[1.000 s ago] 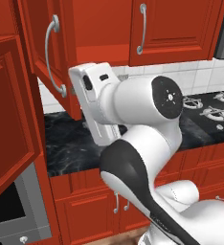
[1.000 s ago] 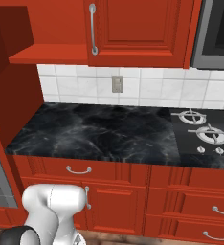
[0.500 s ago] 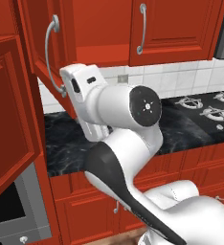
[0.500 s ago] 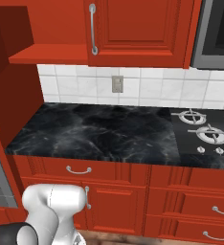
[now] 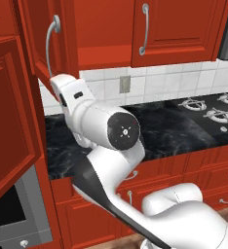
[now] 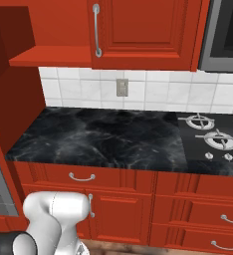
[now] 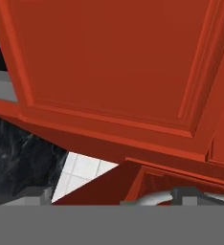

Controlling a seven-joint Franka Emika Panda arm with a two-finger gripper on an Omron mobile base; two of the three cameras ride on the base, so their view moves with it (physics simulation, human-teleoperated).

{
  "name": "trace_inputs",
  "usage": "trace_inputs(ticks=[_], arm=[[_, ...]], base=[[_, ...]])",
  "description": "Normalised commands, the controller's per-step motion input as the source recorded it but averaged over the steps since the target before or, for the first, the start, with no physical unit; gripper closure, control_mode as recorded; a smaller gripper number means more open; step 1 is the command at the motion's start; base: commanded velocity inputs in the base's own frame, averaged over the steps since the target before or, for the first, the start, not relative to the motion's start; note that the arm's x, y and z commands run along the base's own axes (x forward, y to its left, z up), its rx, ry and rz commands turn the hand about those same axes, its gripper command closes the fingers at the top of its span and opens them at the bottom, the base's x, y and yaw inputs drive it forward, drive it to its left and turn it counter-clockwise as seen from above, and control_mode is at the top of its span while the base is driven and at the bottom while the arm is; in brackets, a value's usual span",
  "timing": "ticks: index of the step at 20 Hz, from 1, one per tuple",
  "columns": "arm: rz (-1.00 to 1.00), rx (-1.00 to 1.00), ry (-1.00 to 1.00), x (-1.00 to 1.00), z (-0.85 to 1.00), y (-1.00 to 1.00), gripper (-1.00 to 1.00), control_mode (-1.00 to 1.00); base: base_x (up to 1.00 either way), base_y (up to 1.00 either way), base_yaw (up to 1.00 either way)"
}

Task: Close all open cabinet doors.

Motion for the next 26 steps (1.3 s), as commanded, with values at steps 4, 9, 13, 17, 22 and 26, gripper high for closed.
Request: trace_inputs(ticks=[4,9,13,17,22,26], arm=[[-0.04,0.0,-0.04,0.08,0.0,0.28,-1.0,-1.0],[-0.05,0.0,-0.01,0.17,0.0,0.27,-1.0,-1.0],[-0.05,0.0,0.0,0.32,0.0,0.08,-1.0,-1.0],[-0.04,0.0,0.0,0.31,0.0,0.0,-1.0,-1.0],[-0.03,0.0,0.0,0.37,0.0,0.0,-1.0,-1.0],[-0.02,0.0,0.0,0.4,-0.01,0.06,-1.0,-1.0]], base=[[0.0,0.0,0.0],[0.0,0.0,0.0],[0.0,0.0,0.0],[0.0,0.0,0.0],[0.0,0.0,0.0],[0.0,0.0,0.0]])
